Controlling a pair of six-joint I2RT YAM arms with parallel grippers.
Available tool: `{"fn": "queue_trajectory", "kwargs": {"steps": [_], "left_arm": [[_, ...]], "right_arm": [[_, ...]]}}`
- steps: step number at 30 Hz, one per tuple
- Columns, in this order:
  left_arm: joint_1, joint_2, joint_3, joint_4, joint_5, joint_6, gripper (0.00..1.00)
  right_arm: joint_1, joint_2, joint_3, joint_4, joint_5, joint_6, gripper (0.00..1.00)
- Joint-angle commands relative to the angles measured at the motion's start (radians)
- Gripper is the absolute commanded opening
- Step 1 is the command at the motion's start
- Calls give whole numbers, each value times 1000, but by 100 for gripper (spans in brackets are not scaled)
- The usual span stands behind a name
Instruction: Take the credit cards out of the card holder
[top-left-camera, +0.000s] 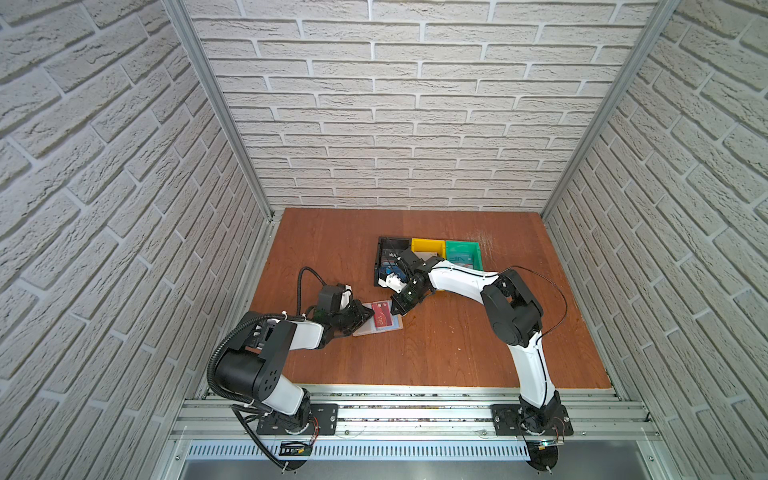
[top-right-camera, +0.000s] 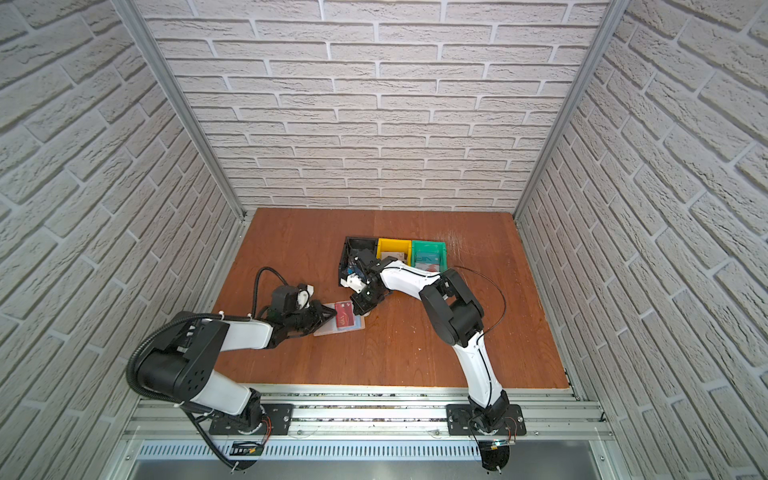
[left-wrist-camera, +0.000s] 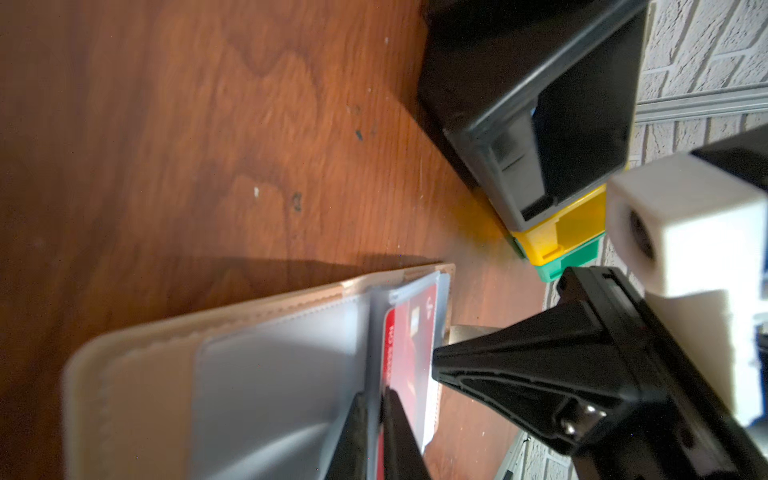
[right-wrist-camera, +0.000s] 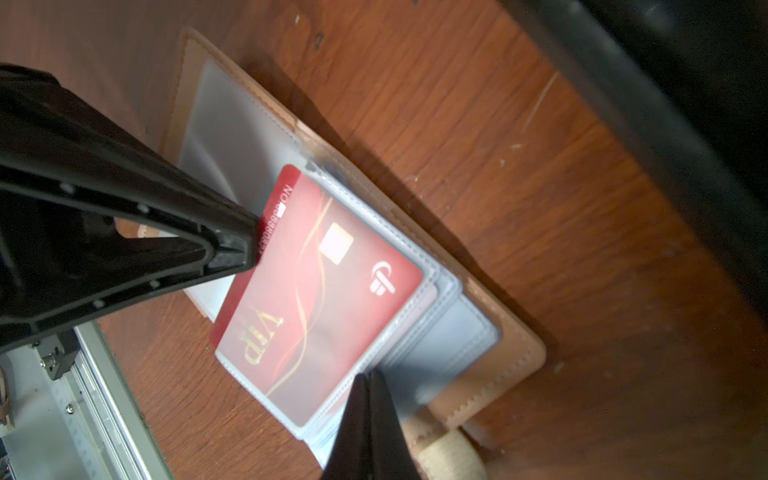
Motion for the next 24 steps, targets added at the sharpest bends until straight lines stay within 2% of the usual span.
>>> {"fn": "queue_trajectory", "kwargs": {"steps": [1,19,24], "left_arm": [[-10,25,22,36,10,7,11],[-19,62,32,49,9,7,11],[-19,62,31,46,9,7,8]], "right_arm": [[9,38,0,-12,14,-7,6],[7,44,-4,-13,7,-12,6],[7,48,-4,-13,7,-12,5]]}}
